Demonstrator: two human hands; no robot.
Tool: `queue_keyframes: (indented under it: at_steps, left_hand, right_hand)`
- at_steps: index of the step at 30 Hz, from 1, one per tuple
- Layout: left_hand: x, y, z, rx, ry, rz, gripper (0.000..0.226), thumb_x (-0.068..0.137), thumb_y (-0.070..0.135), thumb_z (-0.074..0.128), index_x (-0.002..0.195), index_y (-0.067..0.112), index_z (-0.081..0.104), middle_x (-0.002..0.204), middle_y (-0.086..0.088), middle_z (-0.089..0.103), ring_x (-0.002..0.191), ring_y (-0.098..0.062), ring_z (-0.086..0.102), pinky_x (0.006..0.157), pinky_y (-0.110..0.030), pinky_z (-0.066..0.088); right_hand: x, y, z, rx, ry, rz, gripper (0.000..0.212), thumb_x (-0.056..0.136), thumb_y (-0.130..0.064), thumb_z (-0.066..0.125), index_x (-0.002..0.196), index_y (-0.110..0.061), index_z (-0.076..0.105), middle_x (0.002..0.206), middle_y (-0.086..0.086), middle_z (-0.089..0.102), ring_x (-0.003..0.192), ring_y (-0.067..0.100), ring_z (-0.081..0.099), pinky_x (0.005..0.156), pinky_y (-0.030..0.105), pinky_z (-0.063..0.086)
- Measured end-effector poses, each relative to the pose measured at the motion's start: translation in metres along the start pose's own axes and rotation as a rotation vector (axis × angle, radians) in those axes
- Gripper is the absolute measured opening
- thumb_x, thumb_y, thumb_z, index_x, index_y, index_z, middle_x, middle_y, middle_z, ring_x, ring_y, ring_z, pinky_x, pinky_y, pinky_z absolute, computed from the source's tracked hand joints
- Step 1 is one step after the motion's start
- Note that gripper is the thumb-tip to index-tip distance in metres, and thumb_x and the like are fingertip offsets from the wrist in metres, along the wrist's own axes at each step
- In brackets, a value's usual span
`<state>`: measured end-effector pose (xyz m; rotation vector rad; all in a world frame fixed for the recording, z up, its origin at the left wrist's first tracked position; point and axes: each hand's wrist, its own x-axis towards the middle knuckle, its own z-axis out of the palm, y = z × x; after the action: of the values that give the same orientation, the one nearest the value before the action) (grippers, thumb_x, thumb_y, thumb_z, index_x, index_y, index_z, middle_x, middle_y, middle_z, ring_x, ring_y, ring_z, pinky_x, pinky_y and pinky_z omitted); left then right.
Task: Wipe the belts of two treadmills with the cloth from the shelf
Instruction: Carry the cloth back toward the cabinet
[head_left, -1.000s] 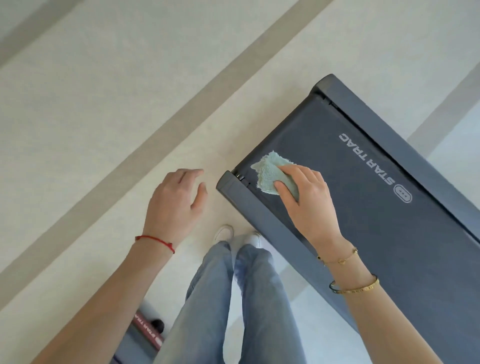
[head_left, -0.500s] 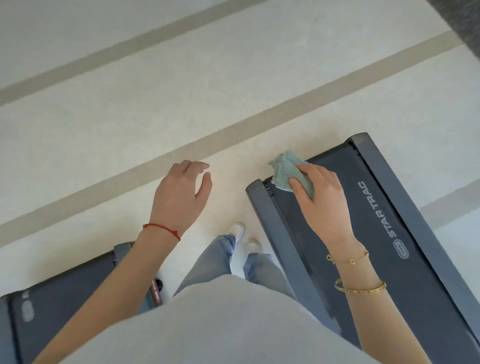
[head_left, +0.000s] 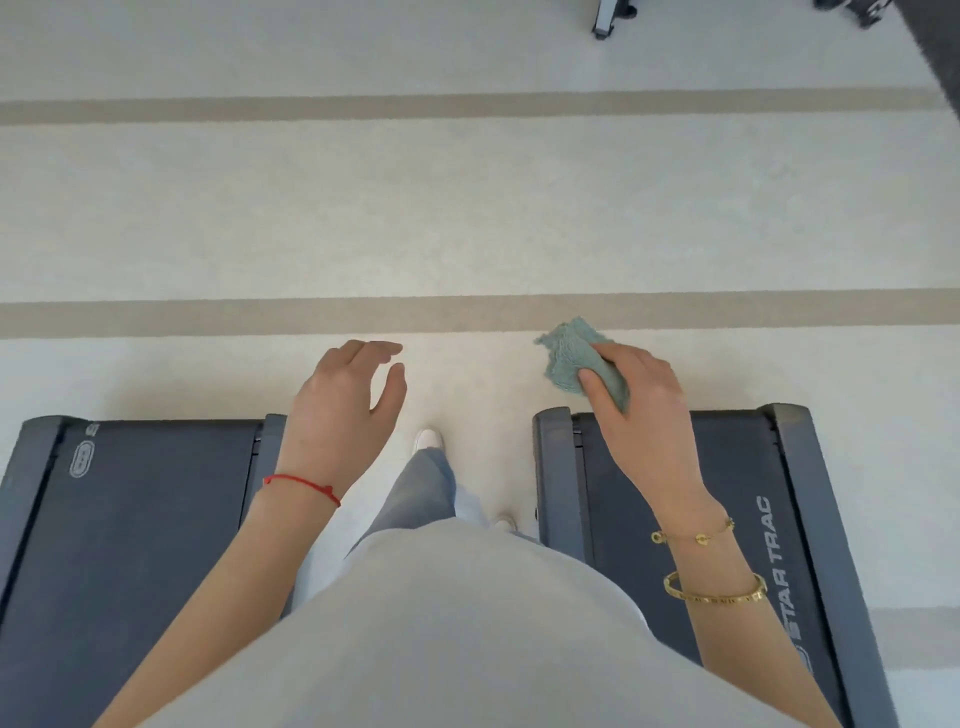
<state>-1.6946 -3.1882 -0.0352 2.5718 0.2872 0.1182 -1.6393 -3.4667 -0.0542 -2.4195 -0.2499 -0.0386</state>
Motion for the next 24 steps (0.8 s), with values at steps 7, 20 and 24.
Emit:
queue_keyframes:
  at_steps: [7, 20, 24]
  left_hand:
    - [0.022, -0.042, -0.026, -0.064, 0.142, -0.200, 0.027, 0.098, 0.024, 0.053, 0.121, 0.019, 0.066, 0.113, 0.005, 0.065, 0.093, -0.024, 0.062, 0.070, -0.045, 0.054]
    - [0.164, -0.177, -0.129, -0.057, 0.263, -0.346, 0.027, 0.099, 0.024, 0.052, 0.122, 0.018, 0.065, 0.114, 0.003, 0.065, 0.078, -0.021, 0.049, 0.068, -0.036, 0.047]
    - [0.206, -0.219, -0.156, -0.038, 0.285, -0.385, 0.026, 0.099, 0.023, 0.052, 0.121, 0.018, 0.066, 0.112, 0.003, 0.065, 0.076, -0.018, 0.045, 0.064, -0.032, 0.042]
  right_hand:
    - [0.076, -0.051, 0.046, 0.005, -0.163, -0.170, 0.026, 0.097, -0.031, 0.055, 0.120, -0.019, 0.061, 0.118, -0.003, 0.064, 0.105, 0.019, 0.053, 0.091, 0.036, 0.045]
    - [0.254, -0.202, 0.171, 0.037, -0.227, -0.302, 0.021, 0.098, -0.031, 0.055, 0.116, -0.024, 0.061, 0.115, -0.010, 0.062, 0.105, 0.016, 0.050, 0.092, 0.036, 0.043]
    - [0.300, -0.241, 0.209, 0.034, -0.250, -0.347, 0.021, 0.098, -0.031, 0.055, 0.117, -0.023, 0.061, 0.115, -0.010, 0.062, 0.105, 0.014, 0.050, 0.092, 0.034, 0.043]
